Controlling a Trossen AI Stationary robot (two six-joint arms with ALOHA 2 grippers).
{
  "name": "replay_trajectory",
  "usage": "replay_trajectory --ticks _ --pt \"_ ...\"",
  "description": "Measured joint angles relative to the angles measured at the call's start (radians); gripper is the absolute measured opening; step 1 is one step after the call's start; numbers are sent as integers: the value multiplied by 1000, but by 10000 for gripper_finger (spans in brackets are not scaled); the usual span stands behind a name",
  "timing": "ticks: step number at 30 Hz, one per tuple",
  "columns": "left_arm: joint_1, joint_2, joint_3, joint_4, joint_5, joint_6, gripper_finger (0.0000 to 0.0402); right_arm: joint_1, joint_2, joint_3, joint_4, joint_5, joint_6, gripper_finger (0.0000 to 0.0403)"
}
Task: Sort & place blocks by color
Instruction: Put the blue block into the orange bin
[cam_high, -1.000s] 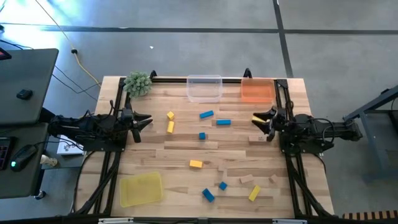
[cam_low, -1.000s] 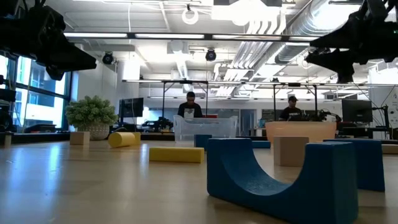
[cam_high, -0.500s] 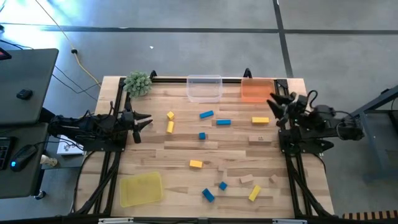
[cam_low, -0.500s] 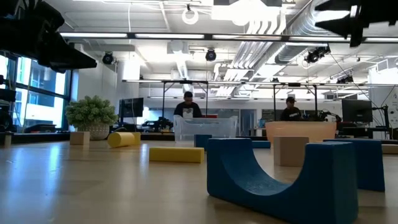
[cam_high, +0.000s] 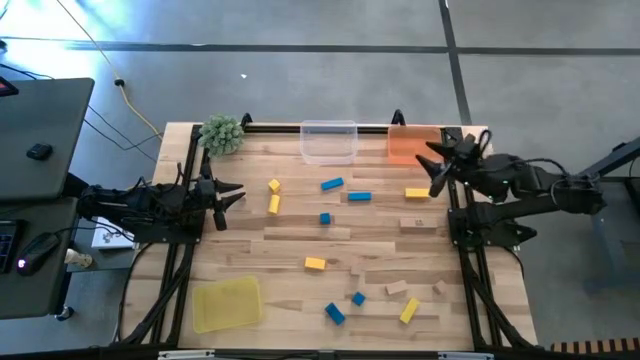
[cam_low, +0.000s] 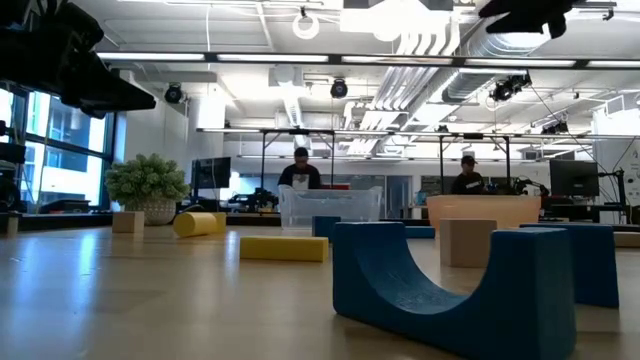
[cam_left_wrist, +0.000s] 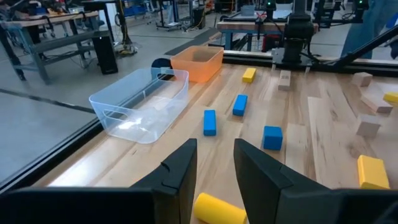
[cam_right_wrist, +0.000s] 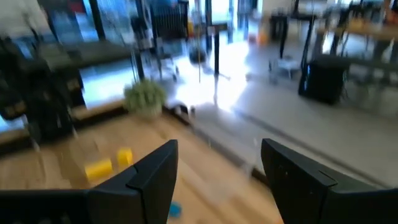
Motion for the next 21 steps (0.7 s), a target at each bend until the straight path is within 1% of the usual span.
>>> replay_trajectory --ticks 4,7,15,18,21 --pt "0 0 0 0 0 17 95 -34 108 71 -155 -42 88 220" --pt "0 0 0 0 0 7 95 -71 189 106 -223 -118 117 220" --pt "0 0 0 0 0 5 95 -168 384 136 -231 -333 122 220" --pt "0 0 0 0 0 -11 95 -190 454 136 -230 -408 84 220" --pt "0 0 0 0 0 -59 95 -203 526 136 -223 -457 17 220"
